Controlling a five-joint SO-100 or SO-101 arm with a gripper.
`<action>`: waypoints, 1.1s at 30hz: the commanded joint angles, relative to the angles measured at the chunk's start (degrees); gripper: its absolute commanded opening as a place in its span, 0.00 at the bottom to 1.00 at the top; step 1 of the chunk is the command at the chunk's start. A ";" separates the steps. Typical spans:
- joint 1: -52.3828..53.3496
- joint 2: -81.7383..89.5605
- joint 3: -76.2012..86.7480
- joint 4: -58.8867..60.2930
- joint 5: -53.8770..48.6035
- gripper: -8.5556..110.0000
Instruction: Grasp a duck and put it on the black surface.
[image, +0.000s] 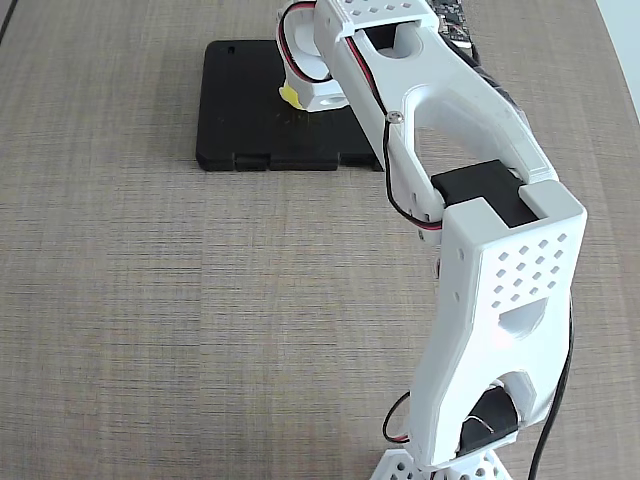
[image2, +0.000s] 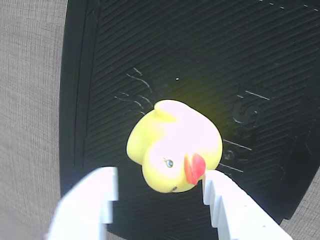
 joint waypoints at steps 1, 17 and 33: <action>0.18 4.04 -0.18 -0.26 0.53 0.30; 5.36 62.49 34.37 0.18 0.00 0.30; 18.28 111.18 87.36 -0.53 -0.18 0.11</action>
